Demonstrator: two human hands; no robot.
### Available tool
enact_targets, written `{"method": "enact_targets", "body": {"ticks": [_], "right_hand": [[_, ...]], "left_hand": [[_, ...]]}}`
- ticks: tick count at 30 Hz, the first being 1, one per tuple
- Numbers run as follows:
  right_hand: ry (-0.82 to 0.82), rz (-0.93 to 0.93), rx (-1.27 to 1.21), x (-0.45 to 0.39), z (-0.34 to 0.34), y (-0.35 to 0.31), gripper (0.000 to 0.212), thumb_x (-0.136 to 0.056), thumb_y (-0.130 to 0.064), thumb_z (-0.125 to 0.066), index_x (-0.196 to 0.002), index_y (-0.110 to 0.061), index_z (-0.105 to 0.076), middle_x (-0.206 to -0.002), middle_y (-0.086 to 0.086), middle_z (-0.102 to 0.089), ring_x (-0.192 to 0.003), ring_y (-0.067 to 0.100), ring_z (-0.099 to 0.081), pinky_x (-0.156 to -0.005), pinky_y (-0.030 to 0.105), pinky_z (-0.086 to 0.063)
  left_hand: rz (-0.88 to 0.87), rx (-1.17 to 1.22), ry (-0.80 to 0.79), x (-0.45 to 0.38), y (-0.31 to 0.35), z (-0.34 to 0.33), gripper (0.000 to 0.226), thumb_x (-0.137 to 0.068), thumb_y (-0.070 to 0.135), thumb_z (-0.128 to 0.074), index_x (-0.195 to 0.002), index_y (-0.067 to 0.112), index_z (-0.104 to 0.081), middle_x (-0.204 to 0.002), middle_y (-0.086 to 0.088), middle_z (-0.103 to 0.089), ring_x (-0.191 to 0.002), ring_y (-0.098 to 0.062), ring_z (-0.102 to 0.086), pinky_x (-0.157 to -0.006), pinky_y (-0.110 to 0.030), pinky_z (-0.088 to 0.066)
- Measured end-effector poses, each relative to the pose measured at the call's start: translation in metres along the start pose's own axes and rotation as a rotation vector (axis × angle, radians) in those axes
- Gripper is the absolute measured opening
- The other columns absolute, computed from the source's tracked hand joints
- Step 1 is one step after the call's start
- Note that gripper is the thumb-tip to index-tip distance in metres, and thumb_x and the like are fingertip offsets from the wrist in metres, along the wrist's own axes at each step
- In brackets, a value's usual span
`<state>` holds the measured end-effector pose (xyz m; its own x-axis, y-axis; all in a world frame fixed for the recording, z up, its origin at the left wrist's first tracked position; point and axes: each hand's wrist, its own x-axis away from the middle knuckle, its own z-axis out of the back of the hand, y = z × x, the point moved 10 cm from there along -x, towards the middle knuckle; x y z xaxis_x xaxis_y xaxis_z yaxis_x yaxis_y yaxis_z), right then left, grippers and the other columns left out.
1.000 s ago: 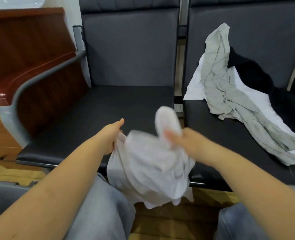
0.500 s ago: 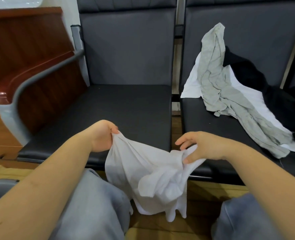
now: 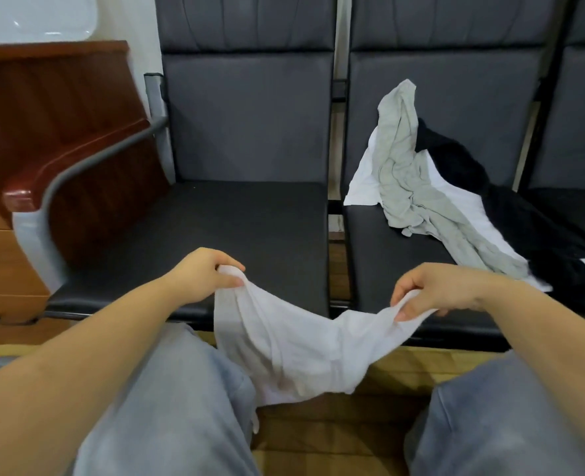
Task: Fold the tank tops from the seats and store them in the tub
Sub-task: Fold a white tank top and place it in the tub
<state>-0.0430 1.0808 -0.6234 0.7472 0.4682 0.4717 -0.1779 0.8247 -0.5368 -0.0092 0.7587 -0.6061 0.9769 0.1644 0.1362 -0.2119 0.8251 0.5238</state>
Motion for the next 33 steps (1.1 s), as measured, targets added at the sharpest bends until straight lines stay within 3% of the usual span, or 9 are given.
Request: {"method": "enact_targets", "body": {"ticks": [4, 7, 12, 15, 19, 22, 26, 31, 33], "right_hand": [[0.058, -0.037, 0.093, 0.039, 0.034, -0.011, 0.013, -0.084, -0.022, -0.071, -0.094, -0.03, -0.071, -0.101, -0.013, -0.062, -0.093, 0.004, -0.054, -0.067, 0.018, -0.046], [0.127, -0.058, 0.153, 0.067, 0.071, -0.025, 0.008, -0.083, -0.026, -0.073, -0.09, -0.029, -0.073, -0.093, -0.016, -0.065, -0.091, 0.003, -0.057, -0.069, 0.016, -0.044], [0.343, -0.115, 0.315, 0.096, 0.128, -0.047, 0.043, -0.085, -0.044, -0.068, -0.063, -0.012, -0.048, -0.05, -0.005, -0.042, -0.047, 0.012, -0.044, -0.05, 0.02, -0.037], [0.432, -0.079, 0.077, 0.101, 0.143, -0.051, 0.038, -0.089, -0.032, -0.067, -0.069, -0.009, -0.044, -0.058, 0.005, -0.055, -0.049, 0.015, -0.06, -0.05, 0.024, -0.046], [0.521, 0.053, -0.13, 0.104, 0.148, -0.066, 0.009, -0.092, -0.01, -0.06, -0.089, -0.001, -0.063, -0.083, 0.013, -0.068, -0.057, 0.013, -0.065, -0.054, 0.022, -0.053], [0.627, 0.066, -0.117, 0.103, 0.154, -0.071, 0.013, -0.094, -0.016, -0.059, -0.09, -0.004, -0.064, -0.073, 0.011, -0.068, -0.049, 0.014, -0.062, -0.048, 0.022, -0.051], [0.772, 0.092, -0.082, 0.1, 0.163, -0.082, 0.024, -0.097, -0.025, -0.053, -0.089, -0.003, -0.059, -0.065, 0.007, -0.069, -0.045, 0.013, -0.061, -0.046, 0.019, -0.046], [0.726, 0.309, -0.628, 0.08, 0.162, -0.094, 0.017, -0.099, -0.016, -0.051, -0.1, -0.003, -0.062, -0.093, 0.012, -0.072, -0.073, 0.013, -0.072, -0.058, 0.02, -0.055], [0.669, 0.365, -0.814, 0.068, 0.16, -0.098, 0.015, -0.099, -0.014, -0.051, -0.105, -0.006, -0.062, -0.1, 0.009, -0.072, -0.084, 0.011, -0.071, -0.063, 0.019, -0.058]], "left_hand": [[0.013, -0.086, 0.097, 0.016, -0.001, 0.043, 0.004, -0.087, 0.028, -0.069, -0.087, 0.024, -0.069, -0.091, 0.004, -0.067, -0.083, -0.011, -0.061, -0.076, -0.028, -0.049], [0.026, -0.148, 0.218, 0.028, 0.002, 0.086, 0.018, -0.088, 0.035, -0.067, -0.082, 0.018, -0.068, -0.077, 0.0, -0.065, -0.073, -0.014, -0.061, -0.067, -0.027, -0.046], [0.067, 0.044, 0.453, 0.055, -0.001, 0.146, 0.032, -0.09, 0.037, -0.063, -0.079, 0.007, -0.067, -0.071, -0.012, -0.064, -0.066, -0.023, -0.06, -0.06, -0.03, -0.043], [0.096, 0.26, 0.612, 0.071, -0.014, 0.168, 0.03, -0.096, 0.031, -0.056, -0.087, 0.005, -0.066, -0.073, -0.008, -0.063, -0.064, -0.021, -0.056, -0.065, -0.031, -0.041], [0.118, 0.635, 0.733, 0.088, -0.029, 0.177, 0.019, -0.1, 0.024, -0.05, -0.111, 0.015, -0.063, -0.088, -0.001, -0.066, -0.068, -0.017, -0.056, -0.068, -0.028, -0.05], [0.154, 0.866, 0.767, 0.089, -0.045, 0.182, 0.027, -0.1, 0.022, -0.05, -0.122, 0.01, -0.061, -0.105, -0.01, -0.068, -0.082, -0.02, -0.067, -0.081, -0.035, -0.056], [0.201, 0.965, 0.814, 0.09, -0.059, 0.194, 0.031, -0.101, 0.025, -0.049, -0.124, 0.008, -0.059, -0.082, -0.005, -0.066, -0.072, -0.017, -0.065, -0.062, -0.027, -0.052], [0.152, 1.007, 0.864, 0.09, -0.058, 0.215, 0.014, -0.1, 0.019, -0.049, -0.105, 0.015, -0.062, -0.108, -0.009, -0.068, -0.097, -0.022, -0.067, -0.088, -0.036, -0.055], [0.2, 1.184, 0.796, 0.082, -0.06, 0.214, 0.019, -0.099, 0.016, -0.052, -0.114, 0.009, -0.061, -0.109, -0.007, -0.065, -0.106, -0.022, -0.065, -0.093, -0.034, -0.052]]}}
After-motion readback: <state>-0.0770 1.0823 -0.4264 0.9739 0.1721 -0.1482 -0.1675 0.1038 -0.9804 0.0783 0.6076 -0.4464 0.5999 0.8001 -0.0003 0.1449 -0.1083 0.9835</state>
